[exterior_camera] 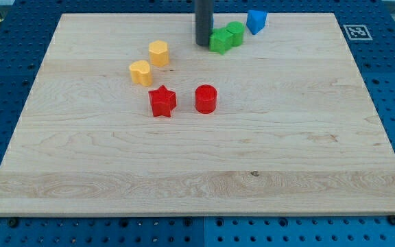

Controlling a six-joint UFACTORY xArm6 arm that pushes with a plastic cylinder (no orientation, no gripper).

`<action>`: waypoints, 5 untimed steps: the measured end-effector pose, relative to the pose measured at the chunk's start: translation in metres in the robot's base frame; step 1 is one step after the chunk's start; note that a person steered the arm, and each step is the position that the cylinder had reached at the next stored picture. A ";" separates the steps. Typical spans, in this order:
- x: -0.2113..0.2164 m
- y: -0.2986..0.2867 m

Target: Push the green star below the green circle

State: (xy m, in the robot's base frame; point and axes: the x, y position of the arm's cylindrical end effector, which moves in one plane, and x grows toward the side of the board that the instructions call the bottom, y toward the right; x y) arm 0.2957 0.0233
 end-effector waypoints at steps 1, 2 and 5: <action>0.031 0.038; 0.028 0.044; -0.026 0.044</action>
State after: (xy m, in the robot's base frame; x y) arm 0.2692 0.0671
